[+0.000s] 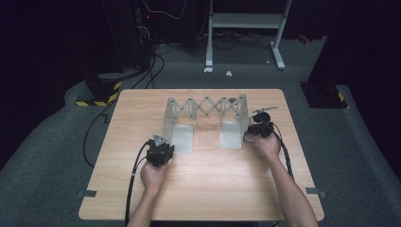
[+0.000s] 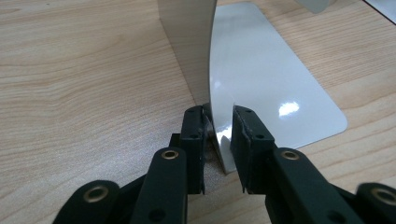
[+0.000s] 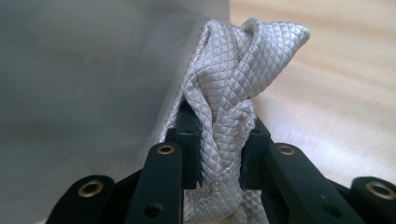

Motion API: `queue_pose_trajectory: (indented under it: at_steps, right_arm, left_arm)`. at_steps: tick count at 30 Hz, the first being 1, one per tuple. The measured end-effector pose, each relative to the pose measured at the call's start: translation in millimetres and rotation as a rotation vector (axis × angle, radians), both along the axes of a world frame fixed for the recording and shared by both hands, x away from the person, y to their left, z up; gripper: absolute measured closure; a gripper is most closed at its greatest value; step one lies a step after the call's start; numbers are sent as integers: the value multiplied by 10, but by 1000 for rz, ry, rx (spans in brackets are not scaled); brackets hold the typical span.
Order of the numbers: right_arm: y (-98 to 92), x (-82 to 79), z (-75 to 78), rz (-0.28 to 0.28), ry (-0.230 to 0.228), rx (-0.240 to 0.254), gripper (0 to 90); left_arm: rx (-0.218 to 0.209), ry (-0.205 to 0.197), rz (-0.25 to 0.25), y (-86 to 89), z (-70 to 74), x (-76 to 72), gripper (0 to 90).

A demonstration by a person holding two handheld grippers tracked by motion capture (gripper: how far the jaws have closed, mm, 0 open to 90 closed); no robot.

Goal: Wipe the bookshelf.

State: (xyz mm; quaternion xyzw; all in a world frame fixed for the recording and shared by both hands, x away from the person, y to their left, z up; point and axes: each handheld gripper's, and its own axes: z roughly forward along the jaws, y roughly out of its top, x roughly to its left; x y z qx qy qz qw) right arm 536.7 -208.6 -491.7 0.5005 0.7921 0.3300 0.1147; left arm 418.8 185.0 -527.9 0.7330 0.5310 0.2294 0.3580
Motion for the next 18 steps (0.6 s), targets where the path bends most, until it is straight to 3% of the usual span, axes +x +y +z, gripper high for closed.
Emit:
queue_pose_trajectory:
  at_steps: [9, 18]
  right_arm:
    - [-15, -307, -50, 33, -23, -14, 746]
    - [-79, -670, -83, 75, -39, 3, 735]
  left_arm:
    - [1, -1, 2, -2, 0, -1, 736]
    - [8, -2, 13, -1, 1, -1, 702]
